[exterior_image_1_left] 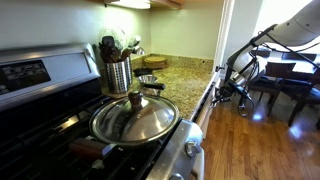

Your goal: Close the drawer

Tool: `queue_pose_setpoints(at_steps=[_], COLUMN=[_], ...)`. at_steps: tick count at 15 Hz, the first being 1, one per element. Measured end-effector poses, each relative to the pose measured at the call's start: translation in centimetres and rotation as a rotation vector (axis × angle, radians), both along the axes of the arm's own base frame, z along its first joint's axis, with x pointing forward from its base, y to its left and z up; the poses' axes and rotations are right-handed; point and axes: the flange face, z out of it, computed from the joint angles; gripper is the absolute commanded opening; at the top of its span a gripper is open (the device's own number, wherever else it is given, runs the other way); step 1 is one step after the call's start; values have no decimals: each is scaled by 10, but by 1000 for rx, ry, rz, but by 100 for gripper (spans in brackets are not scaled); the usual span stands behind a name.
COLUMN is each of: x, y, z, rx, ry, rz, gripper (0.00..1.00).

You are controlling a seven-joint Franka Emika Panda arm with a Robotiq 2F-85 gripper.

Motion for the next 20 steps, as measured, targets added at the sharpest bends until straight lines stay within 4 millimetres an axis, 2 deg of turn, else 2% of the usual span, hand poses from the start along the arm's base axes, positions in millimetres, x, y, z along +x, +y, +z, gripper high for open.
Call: queue_pose_setpoints(at_steps=[4,5,7,9,14,18,20], x=[16,18,17,12,-33,-59,-68], y=[12,13,13,10,-29,-43,-44], z=[-1,-1,0,5,28,45,49], rx=[2,-2,-16,-32,-104,-149,-172], ry=[-24,-27,-21,-20,2,43,74], rz=[13,15,23,34,62,67,74], gripper=[3,28,29,40,73,98,100])
